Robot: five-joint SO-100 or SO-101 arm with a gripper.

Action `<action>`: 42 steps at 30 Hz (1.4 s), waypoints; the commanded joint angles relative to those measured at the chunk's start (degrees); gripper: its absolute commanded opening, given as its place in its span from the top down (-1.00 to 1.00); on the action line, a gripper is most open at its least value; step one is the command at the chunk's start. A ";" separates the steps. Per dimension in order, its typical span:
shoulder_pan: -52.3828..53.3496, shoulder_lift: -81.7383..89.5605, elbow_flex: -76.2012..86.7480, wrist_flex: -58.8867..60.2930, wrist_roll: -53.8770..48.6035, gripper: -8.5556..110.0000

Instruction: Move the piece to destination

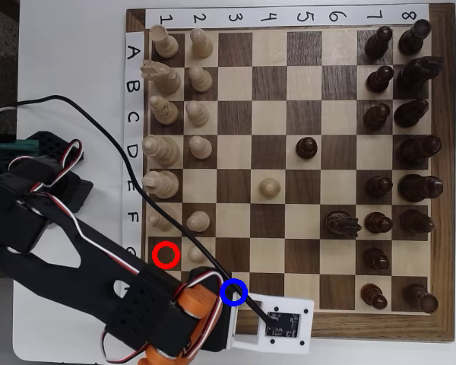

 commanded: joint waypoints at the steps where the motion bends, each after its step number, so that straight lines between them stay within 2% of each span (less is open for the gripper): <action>1: 0.79 0.44 -3.08 -0.62 -0.62 0.83; 15: 0.79 0.09 -2.64 2.90 -0.97 0.81; 35: -0.26 -0.35 1.85 -1.58 -1.05 0.79; 42: -0.35 -0.53 1.93 -1.85 -2.29 0.49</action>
